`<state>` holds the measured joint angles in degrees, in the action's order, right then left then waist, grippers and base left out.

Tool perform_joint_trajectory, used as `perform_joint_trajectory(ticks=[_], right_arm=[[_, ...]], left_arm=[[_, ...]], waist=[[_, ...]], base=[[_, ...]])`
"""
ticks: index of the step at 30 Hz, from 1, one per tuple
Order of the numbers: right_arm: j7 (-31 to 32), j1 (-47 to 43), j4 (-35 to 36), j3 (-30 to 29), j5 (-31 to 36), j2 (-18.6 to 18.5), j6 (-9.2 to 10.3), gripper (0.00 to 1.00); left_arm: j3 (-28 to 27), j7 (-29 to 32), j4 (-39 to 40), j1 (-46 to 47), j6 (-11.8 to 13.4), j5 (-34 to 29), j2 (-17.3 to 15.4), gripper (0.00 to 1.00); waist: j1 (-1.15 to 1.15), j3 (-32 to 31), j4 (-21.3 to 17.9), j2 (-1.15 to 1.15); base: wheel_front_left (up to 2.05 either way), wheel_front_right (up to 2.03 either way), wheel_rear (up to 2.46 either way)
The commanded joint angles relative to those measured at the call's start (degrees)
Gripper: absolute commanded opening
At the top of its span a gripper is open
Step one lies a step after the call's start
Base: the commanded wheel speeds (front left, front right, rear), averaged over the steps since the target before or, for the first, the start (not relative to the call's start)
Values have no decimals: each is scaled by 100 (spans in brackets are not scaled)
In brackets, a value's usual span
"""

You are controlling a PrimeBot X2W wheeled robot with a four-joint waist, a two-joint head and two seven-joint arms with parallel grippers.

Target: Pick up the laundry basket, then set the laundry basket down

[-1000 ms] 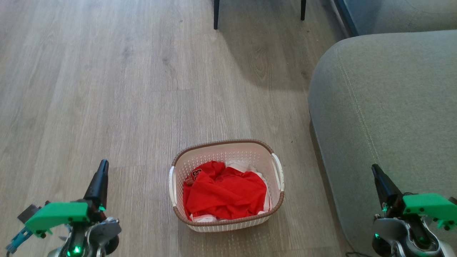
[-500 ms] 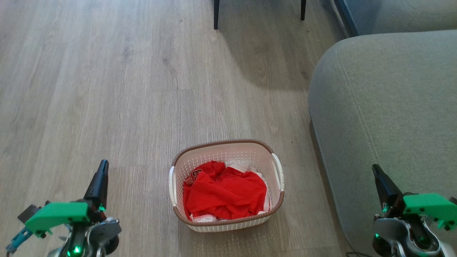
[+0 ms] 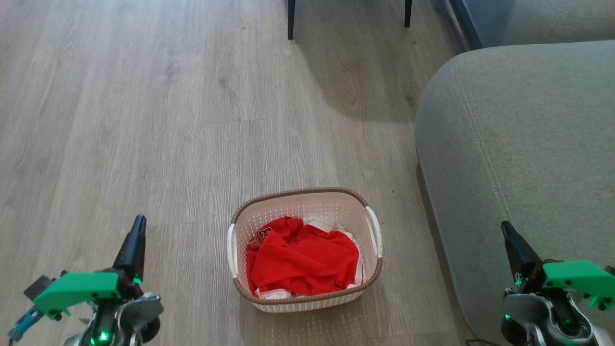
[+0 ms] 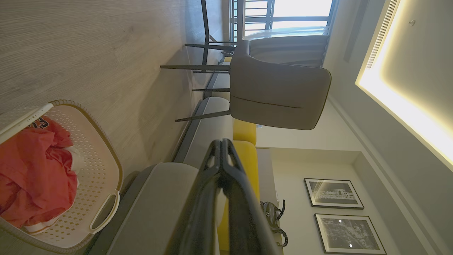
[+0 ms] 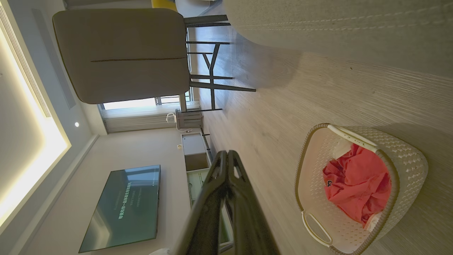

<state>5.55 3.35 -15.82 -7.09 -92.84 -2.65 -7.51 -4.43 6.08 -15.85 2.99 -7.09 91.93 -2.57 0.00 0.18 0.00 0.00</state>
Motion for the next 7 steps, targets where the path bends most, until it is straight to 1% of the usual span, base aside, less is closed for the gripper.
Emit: perform_joint_trajectory(ticks=[1, 7], right_arm=[[53, 279, 182, 108, 26, -61, 2, 0], [57, 279, 181, 103, 30, -58, 2, 0]], left_arm=[[-209, 41, 180, 321, -40, 24, -31, 0], [-209, 41, 180, 321, -40, 24, -31, 0]], waist=[[0, 0, 0, 0], [0, 0, 0, 0]], base=[[0, 0, 0], [0, 0, 0]])
